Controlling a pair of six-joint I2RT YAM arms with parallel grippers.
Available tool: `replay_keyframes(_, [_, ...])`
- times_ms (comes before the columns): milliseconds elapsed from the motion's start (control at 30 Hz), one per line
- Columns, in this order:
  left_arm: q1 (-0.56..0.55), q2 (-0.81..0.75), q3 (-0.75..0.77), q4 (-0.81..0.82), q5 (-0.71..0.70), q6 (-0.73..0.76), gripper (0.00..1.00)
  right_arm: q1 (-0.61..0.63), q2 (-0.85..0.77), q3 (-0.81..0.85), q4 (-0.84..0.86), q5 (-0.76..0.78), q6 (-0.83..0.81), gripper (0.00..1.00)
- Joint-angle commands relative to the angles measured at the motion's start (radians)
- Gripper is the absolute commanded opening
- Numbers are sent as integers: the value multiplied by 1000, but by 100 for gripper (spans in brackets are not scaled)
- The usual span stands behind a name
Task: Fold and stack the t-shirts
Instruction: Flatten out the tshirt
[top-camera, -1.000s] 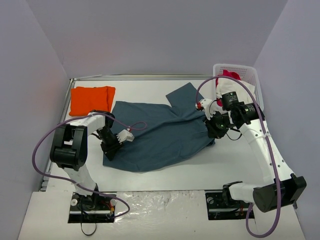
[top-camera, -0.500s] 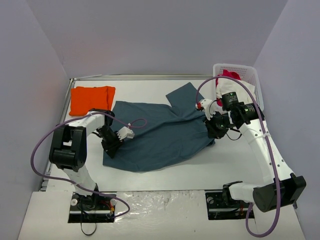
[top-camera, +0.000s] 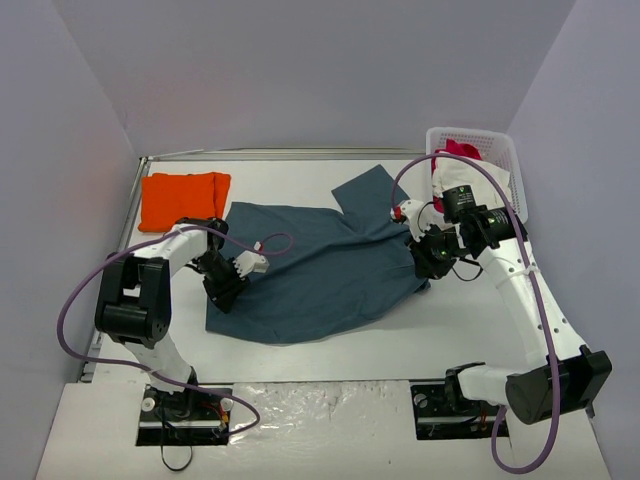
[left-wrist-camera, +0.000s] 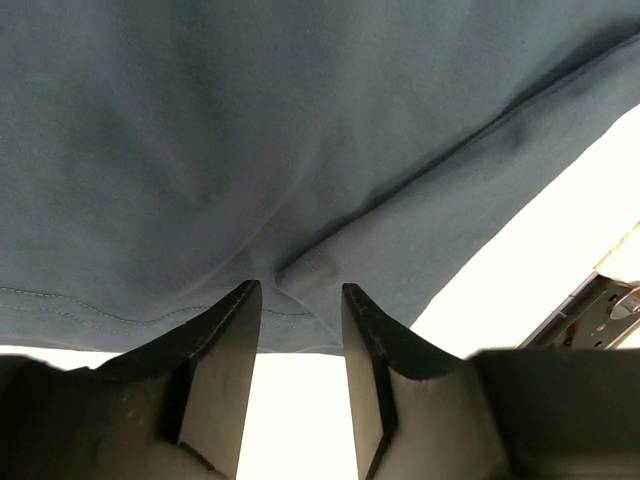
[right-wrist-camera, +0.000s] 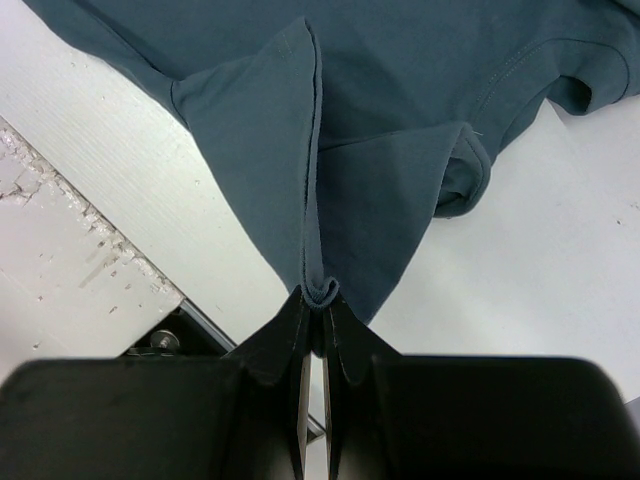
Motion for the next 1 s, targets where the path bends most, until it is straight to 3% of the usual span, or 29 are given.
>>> replay_keyframes(0, [2,-7,-5,-11,3,4,38,-7,-15,-9,-13,-14,7,0])
replay_keyframes(367, [-10,16,-31,49,-50,-16,42,-7,-23,-19,-13,-17,7,0])
replay_keyframes(467, [-18,26,-33,41,-45,-19,27,-9,-23,-21,-13,-12,7,0])
replay_keyframes(500, [-21,26,-31,29,-40,-13,16,-7,-23,-22,-13,-11,5,0])
replay_keyframes(567, [-24,22,-30,5,-10,-1,4,-9,-23,-24,-11,-9,5,0])
replay_keyframes(767, [-25,-21,-10,-131,133,80,2,-9,-25,-33,-5,-9,2,0])
replay_keyframes(967, [-22,-61,-7,-121,85,53,2,-9,-17,-47,7,-12,4,0])
